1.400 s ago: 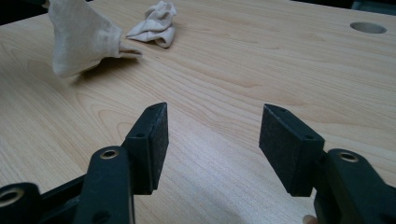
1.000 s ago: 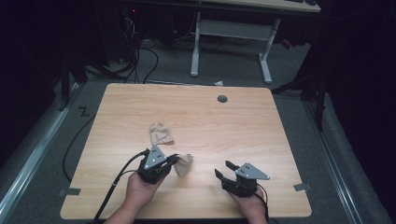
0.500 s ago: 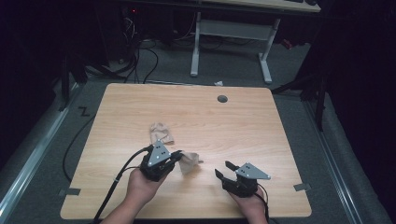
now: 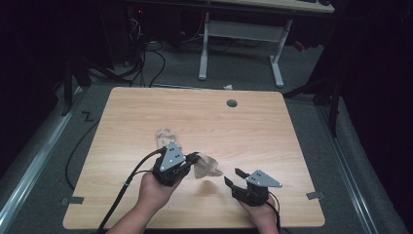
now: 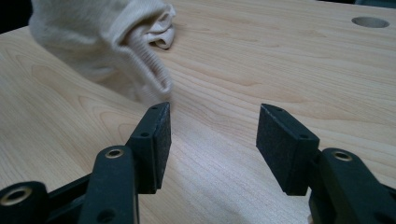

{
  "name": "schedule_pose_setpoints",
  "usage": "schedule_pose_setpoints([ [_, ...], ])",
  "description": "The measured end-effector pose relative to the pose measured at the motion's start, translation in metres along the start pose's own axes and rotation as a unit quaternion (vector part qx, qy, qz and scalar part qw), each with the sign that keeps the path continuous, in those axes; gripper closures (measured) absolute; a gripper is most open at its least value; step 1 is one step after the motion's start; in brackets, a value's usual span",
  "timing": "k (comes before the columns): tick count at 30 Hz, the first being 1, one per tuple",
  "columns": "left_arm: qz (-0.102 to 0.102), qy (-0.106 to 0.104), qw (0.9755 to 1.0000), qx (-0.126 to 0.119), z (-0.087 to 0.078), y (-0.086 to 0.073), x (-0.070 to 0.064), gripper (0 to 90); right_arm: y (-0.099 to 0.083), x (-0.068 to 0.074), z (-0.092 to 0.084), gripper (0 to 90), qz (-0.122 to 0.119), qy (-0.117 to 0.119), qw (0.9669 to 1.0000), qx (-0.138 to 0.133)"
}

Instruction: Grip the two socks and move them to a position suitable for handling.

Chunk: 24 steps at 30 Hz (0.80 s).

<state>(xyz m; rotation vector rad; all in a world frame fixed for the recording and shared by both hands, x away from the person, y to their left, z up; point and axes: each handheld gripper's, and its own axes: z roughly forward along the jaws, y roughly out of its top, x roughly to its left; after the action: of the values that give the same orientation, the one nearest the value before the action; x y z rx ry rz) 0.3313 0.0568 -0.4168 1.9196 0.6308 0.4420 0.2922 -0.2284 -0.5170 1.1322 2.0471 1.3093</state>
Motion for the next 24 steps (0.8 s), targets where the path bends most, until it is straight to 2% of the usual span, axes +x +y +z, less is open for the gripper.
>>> schedule_pose_setpoints([
  [1,0.0,0.0,1.0,0.0,0.0,0.0,0.0,87.6,0.0,0.0,0.0,45.7,0.001,0.0,1.0,-0.001],
  [2,-0.011,0.012,0.9997,0.019,0.006,-0.009,0.008,87.6,0.0,0.0,-0.001,45.7,0.004,0.0,1.0,-0.001],
  [3,-0.011,0.012,0.9997,0.019,0.006,-0.009,0.008,87.7,0.0,-0.001,-0.001,45.7,0.005,0.0,1.0,0.0],
  [4,-0.025,0.027,0.9985,0.041,0.012,-0.023,0.019,87.6,-0.001,-0.001,0.0,45.7,0.005,0.0,1.0,0.0],
  [6,-0.041,0.039,0.9965,0.062,0.018,-0.04,0.032,87.6,-0.001,-0.001,0.0,45.7,0.005,0.0,1.0,0.001],
  [7,-0.041,0.039,0.9965,0.062,0.018,-0.04,0.032,87.6,-0.001,-0.001,0.0,45.7,0.005,0.0,1.0,0.001],
  [8,-0.059,0.051,0.9936,0.081,0.02,-0.058,0.044,87.5,-0.001,-0.001,0.0,45.8,0.004,0.001,1.0,0.002],
  [9,-0.059,0.051,0.9936,0.081,0.02,-0.058,0.044,87.5,-0.001,-0.001,0.0,45.9,0.003,0.0,1.0,0.002],
  [10,-0.074,0.06,0.9908,0.097,0.02,-0.073,0.053,87.5,-0.001,-0.001,0.001,45.9,0.003,0.0,1.0,0.004],
  [11,-0.074,0.06,0.9908,0.097,0.02,-0.073,0.053,87.4,-0.001,-0.001,0.001,45.9,0.003,0.0,1.0,0.004],
  [13,-0.089,0.071,0.9866,0.117,0.017,-0.091,0.063,87.3,-0.001,0.0,0.002,46.2,0.004,0.002,1.0,0.006],
  [16,-0.101,0.074,0.9842,0.125,0.013,-0.102,0.067,87.2,-0.001,0.002,0.004,48.0,-0.001,0.011,0.9999,0.008],
  [20,-0.105,0.073,0.9838,0.126,0.011,-0.108,0.066,87.2,0.0,0.008,0.007,48.3,-0.006,0.026,0.9996,0.012],
  [24,-0.102,0.068,0.9832,0.135,0.014,-0.109,0.064,87.1,0.001,0.018,0.012,46.5,-0.022,0.036,0.9989,0.022],
])
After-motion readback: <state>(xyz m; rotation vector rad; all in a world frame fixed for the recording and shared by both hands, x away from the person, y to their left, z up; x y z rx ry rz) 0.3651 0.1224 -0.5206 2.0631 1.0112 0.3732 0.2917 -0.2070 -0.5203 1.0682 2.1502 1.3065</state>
